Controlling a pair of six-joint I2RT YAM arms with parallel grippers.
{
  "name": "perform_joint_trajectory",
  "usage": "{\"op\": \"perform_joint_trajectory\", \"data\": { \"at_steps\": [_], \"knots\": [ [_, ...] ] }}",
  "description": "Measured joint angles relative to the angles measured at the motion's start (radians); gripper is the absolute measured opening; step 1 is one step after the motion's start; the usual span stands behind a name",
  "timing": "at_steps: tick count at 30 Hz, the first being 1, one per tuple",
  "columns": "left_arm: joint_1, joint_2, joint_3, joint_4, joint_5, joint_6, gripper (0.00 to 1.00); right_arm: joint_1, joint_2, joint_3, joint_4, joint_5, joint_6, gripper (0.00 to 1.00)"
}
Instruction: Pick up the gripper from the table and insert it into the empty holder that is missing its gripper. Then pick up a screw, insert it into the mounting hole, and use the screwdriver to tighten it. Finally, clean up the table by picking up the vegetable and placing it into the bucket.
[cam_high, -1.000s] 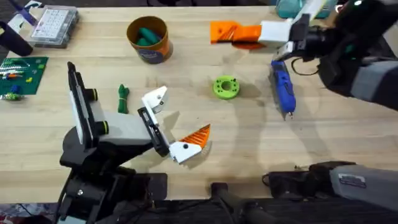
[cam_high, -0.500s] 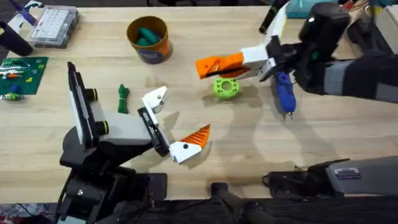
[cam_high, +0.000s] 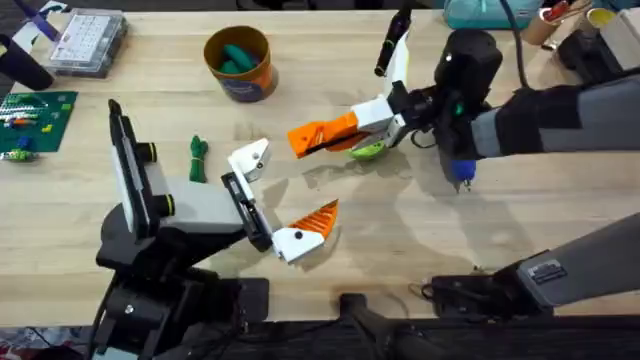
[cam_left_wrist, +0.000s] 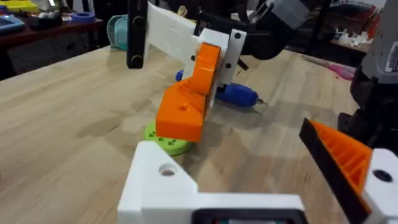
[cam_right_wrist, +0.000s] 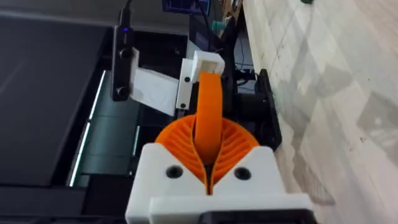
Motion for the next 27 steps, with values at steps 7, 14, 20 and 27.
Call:
{"op": "perform_joint_trajectory", "data": {
  "at_steps": [7,14,20,27],
  "knots": [
    [0.0,0.0,0.0,0.0,0.0,0.0,0.991,0.009,0.038,-0.007,0.045,0.0,0.071,0.01],
    [0.0,0.0,0.0,0.0,0.0,0.0,0.991,0.025,0.039,-0.033,0.17,-0.001,0.157,0.01],
    [0.0,0.0,0.0,0.0,0.0,0.0,0.991,0.025,0.039,-0.046,0.174,-0.001,0.186,0.01],
    [0.0,0.0,0.0,0.0,0.0,0.0,0.991,0.025,0.039,-0.047,0.174,0.0,0.19,0.01]
  ]
}}
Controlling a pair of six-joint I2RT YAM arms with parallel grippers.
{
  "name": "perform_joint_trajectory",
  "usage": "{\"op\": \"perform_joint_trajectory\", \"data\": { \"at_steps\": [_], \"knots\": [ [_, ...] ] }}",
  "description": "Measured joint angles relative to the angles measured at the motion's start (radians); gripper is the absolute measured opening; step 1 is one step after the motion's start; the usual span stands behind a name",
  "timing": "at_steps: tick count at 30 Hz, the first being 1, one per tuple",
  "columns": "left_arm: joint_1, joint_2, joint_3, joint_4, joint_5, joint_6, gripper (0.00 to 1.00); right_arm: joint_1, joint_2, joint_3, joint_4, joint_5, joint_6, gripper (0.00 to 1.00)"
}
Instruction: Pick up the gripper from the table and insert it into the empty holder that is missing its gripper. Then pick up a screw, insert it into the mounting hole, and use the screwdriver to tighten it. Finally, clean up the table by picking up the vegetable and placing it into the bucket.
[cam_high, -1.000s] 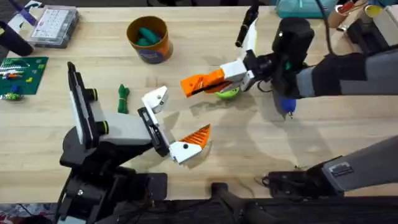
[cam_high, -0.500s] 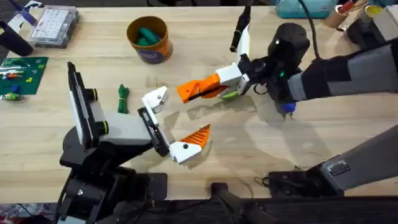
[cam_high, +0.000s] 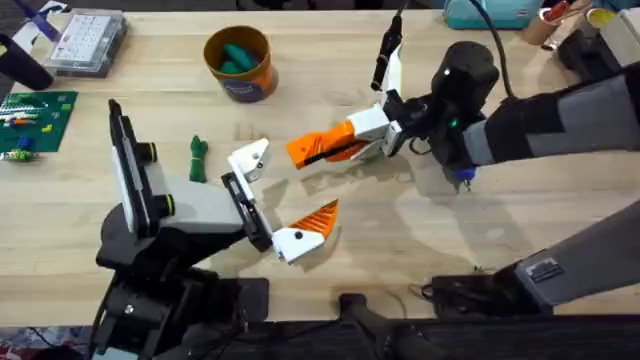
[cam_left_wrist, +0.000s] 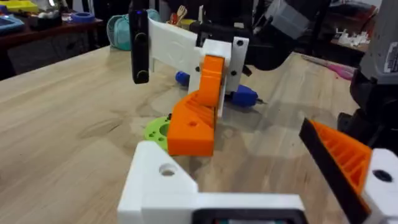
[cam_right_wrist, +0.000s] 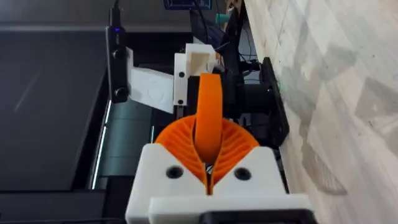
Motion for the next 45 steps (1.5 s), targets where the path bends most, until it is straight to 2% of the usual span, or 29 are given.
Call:
{"op": "perform_joint_trajectory", "data": {
  "at_steps": [10,25,45],
  "knots": [
    [0.0,0.0,0.0,0.0,0.0,0.0,0.991,0.011,0.0,0.0,0.003,0.0,0.001,0.01],
    [0.0,0.0,0.0,0.0,0.0,0.0,0.991,0.053,0.018,0.0,0.154,0.0,0.053,0.01],
    [0.0,0.0,0.0,0.0,0.0,0.0,0.991,0.065,0.026,0.002,0.167,0.0,0.083,0.01]
  ]
}}
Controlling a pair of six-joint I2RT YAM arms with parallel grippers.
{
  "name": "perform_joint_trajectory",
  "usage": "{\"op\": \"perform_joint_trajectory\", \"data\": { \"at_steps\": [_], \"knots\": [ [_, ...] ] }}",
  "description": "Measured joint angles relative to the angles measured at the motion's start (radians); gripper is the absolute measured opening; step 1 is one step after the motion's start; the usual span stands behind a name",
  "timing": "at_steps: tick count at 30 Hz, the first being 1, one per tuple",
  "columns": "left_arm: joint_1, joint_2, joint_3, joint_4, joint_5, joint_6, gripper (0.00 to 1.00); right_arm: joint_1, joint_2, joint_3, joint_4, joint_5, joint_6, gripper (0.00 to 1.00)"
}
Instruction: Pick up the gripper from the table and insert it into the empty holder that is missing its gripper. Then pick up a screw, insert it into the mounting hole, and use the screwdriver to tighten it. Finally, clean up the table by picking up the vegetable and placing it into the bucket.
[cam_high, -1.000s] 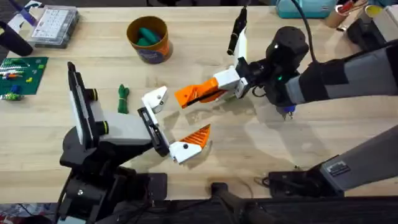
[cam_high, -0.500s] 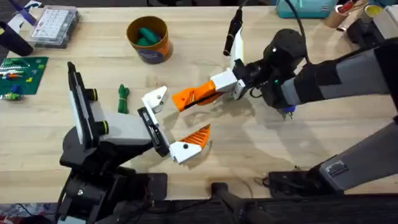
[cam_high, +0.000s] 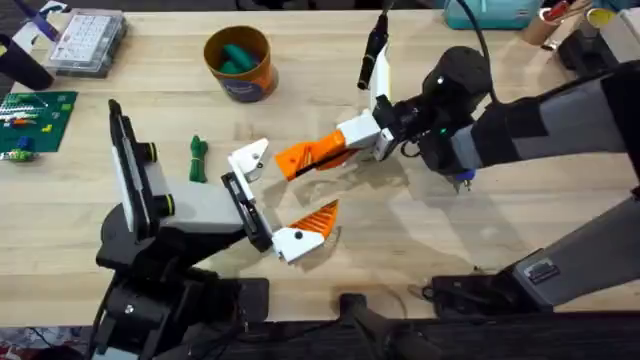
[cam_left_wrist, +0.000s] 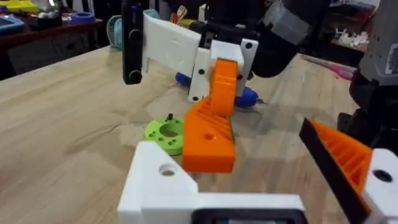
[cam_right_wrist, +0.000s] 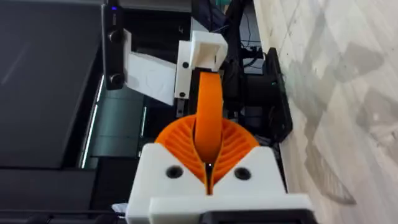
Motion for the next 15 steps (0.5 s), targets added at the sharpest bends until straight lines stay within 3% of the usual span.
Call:
{"op": "perform_joint_trajectory", "data": {
  "at_steps": [15],
  "knots": [
    [0.0,0.0,0.0,0.0,0.0,0.0,0.991,0.029,0.0,0.001,0.0,0.0,0.009,0.01]
  ]
}}
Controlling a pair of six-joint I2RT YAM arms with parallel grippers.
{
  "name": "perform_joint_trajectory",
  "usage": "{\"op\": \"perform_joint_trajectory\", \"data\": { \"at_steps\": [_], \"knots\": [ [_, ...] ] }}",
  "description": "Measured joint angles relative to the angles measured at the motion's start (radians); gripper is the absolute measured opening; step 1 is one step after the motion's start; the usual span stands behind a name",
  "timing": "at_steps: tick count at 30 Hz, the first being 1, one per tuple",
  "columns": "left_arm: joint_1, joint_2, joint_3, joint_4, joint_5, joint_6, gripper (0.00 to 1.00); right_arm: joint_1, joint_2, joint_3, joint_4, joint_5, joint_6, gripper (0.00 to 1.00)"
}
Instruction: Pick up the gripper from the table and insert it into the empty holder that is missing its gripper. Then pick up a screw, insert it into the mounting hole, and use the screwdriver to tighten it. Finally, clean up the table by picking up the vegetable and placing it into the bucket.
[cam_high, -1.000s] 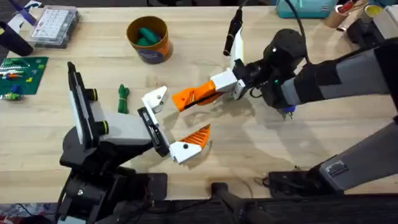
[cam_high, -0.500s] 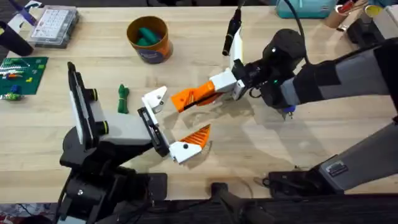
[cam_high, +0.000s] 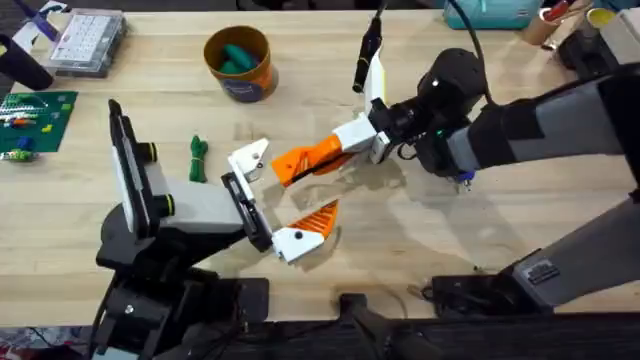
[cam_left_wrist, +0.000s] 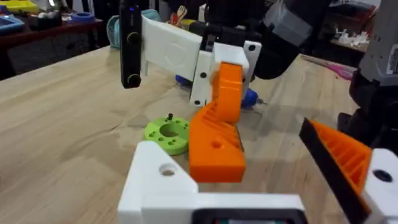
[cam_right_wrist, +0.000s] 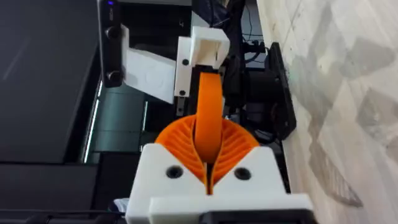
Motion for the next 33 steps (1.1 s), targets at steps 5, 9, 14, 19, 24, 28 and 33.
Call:
{"op": "perform_joint_trajectory", "data": {
  "at_steps": [5,9,14,19,24,28,33],
  "knots": [
    [0.0,0.0,0.0,0.0,0.0,0.0,0.991,0.0,0.0,0.01,0.0,0.0,0.006,0.01],
    [0.0,0.0,0.0,0.0,0.0,0.0,0.991,0.0,0.0,0.012,-0.004,0.0,0.009,0.01],
    [0.0,0.0,0.0,0.0,0.0,0.0,0.991,0.0,0.0,0.012,-0.004,0.0,0.009,0.01],
    [0.0,0.0,0.0,0.0,0.0,0.0,0.991,0.001,0.0,0.012,-0.004,0.0,0.006,0.01],
    [0.0,0.0,0.0,0.0,0.0,0.0,0.991,0.001,0.0,0.012,-0.004,0.001,-0.001,0.01],
    [0.0,0.0,0.0,0.0,0.0,0.0,0.991,0.001,0.0,0.012,-0.004,0.001,-0.014,0.01],
    [0.0,0.0,0.0,0.0,0.0,0.0,0.991,0.001,0.0,0.012,-0.004,0.005,-0.022,0.01]
  ]
}}
